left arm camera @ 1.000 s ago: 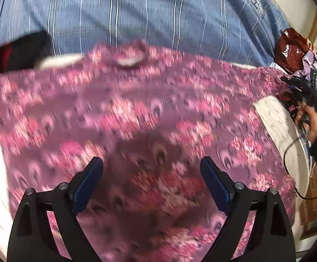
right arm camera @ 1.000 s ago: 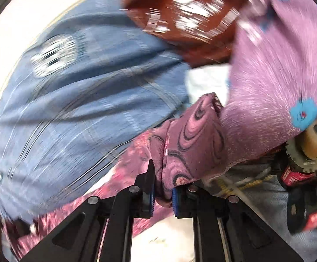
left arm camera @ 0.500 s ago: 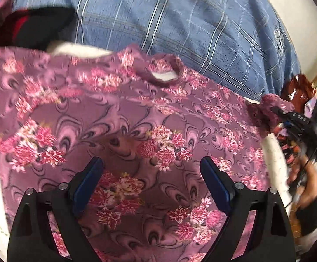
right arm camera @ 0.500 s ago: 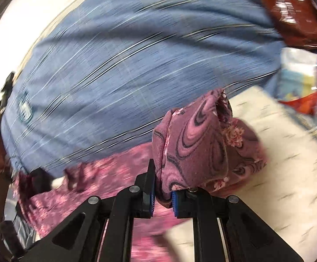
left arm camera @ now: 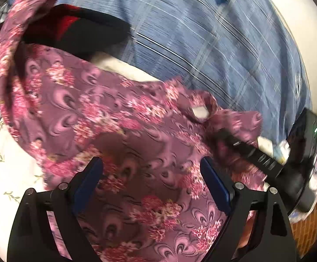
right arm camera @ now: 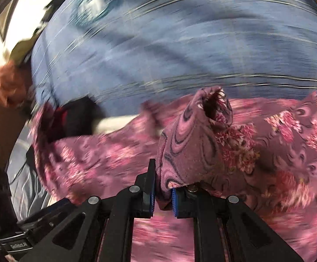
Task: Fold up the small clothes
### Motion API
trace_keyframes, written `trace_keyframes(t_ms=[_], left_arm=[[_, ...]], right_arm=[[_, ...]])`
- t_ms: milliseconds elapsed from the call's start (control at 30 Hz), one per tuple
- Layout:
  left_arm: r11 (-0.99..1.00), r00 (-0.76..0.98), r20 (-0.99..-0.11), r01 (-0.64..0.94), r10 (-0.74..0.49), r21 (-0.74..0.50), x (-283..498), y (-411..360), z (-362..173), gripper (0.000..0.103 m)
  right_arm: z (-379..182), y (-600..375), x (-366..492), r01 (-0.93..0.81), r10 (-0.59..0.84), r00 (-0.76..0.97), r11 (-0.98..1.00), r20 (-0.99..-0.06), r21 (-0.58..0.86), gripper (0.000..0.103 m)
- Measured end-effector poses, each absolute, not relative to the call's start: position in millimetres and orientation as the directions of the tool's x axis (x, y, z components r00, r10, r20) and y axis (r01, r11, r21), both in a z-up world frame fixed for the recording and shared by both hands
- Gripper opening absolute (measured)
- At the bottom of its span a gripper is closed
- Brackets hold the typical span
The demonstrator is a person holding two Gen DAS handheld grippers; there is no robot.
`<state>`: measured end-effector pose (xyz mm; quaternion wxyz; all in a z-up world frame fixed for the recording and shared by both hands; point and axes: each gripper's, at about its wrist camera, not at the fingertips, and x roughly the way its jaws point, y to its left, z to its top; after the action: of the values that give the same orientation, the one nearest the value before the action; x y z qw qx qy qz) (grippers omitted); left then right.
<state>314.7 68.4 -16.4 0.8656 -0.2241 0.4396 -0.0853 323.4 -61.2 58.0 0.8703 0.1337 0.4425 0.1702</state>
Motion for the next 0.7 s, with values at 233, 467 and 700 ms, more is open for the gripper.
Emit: trace_keyframes(t_ms=[233,467,700], left_arm=[[0.84,0.617,-0.706,-0.129,-0.349,-0.527,319,102,-19,0.09],[0.833,0.571,-0.713,-0.087,-0.407,-0.546,322,88,-28,0.09],[0.807,0.509,-0.709,-0.048,-0.488,-0.589,342,47,-32,0.09]], right_arm=[[26,2,320,-0.216,0.477,0.398,0.879,-0.784,0.425,0.042],[56,-68,277,-0.182,0.552,0.415,0.829,-0.723,0.528,0.047],[52,-216,245,0.091,0.477,0.551,0.782,-0.685,0.617,0.052]])
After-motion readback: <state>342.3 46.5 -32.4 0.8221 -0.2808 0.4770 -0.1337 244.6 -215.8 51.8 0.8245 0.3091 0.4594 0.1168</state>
